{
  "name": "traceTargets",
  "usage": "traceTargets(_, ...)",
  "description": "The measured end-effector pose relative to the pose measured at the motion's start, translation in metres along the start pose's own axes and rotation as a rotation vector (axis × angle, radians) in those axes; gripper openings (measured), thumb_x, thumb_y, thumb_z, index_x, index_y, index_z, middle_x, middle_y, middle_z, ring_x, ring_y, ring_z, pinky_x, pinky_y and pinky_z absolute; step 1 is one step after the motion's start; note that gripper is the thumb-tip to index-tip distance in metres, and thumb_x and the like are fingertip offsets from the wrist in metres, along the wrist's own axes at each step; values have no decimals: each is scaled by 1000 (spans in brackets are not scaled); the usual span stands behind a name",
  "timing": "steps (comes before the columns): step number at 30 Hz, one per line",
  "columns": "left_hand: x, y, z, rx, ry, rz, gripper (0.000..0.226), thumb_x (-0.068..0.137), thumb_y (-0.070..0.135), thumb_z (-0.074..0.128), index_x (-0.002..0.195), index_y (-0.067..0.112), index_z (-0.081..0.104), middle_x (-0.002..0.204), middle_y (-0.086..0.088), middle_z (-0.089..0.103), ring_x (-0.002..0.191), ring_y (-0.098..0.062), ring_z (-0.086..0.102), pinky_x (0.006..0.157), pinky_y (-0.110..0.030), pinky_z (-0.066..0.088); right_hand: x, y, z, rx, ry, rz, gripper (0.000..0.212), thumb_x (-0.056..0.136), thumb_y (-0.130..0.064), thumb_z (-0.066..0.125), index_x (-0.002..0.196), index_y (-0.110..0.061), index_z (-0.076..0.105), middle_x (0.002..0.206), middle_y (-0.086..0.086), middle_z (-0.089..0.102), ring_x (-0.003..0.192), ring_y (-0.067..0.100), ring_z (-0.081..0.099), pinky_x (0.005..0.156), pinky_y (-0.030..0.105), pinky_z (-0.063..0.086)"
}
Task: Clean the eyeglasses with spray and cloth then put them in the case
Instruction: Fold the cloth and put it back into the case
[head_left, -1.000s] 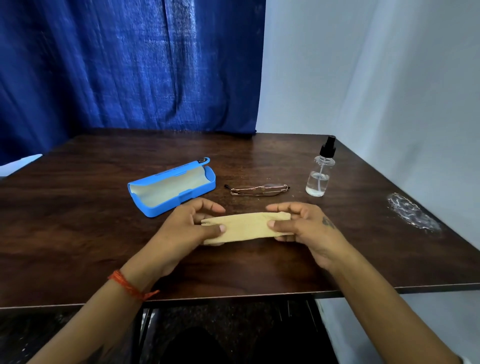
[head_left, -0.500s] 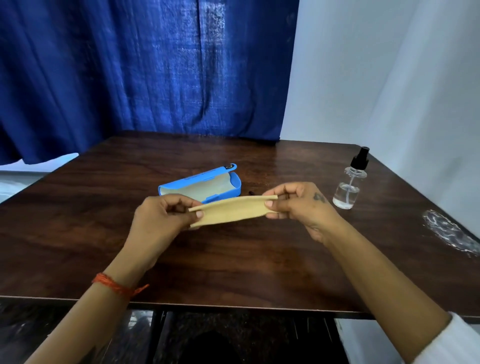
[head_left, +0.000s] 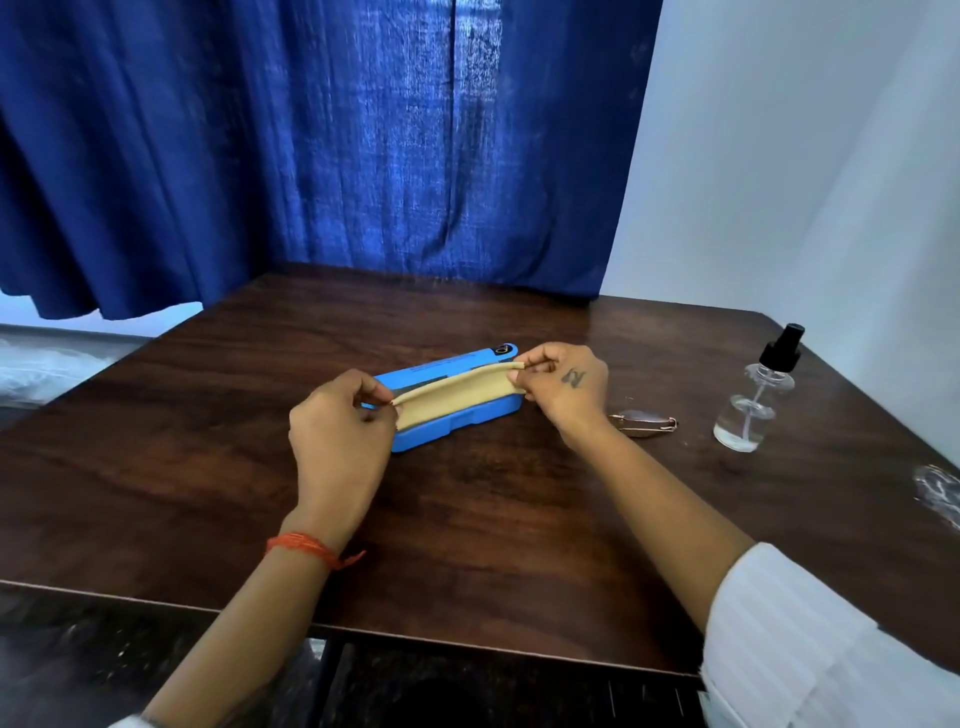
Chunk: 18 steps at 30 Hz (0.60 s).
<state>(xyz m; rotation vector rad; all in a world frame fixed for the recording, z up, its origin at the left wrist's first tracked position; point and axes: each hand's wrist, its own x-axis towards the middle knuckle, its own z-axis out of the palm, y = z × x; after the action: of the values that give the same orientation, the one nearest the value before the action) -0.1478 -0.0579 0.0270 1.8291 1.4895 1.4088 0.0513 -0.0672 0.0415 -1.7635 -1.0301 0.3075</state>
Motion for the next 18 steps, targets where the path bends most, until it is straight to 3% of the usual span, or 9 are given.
traceTargets(3, 0, 0, 4, 61, 43, 94, 18, 70, -1, 63, 70, 16, 61, 84, -3, 64, 73, -16, 58, 70, -27, 44, 0, 1, 6, -80, 47, -114, 8, 74, -16, 76, 79, -17, 70, 63, -13, 57, 63, 4, 54, 65, 17, 44)
traceTargets(10, -2, -3, 13, 213, -5, 306, 18, 70, -11, 61, 76, 3, 69, 81, -15, 67, 71, -32, 63, 65, -29, 42, -8, 9, 16, -204, 70, -285, 17, 75, -9, 73, 77, -15, 58, 61, -18, 49, 63, 9, 57, 70, 32, 54)
traceTargets(14, -3, -5, 15, 337, -77, 389, 22, 66, -15, 59, 77, -1, 71, 76, -19, 69, 72, -40, 62, 63, -39, 51, -9, 13, 17, -259, 61, -384, 5, 76, -5, 68, 77, -9, 65, 72, -1, 66, 69, 17, 62, 72, 37, 54)
traceTargets(18, -7, -4, 11, 570, -152, 528, 30, 67, 7, 49, 86, 8, 72, 78, -9, 72, 71, -34, 62, 59, -38, 47, -13, 15, 16, -423, 2, -504, 17, 78, -2, 58, 86, -6, 73, 87, 11, 71, 84, 27, 62, 79, 33, 48)
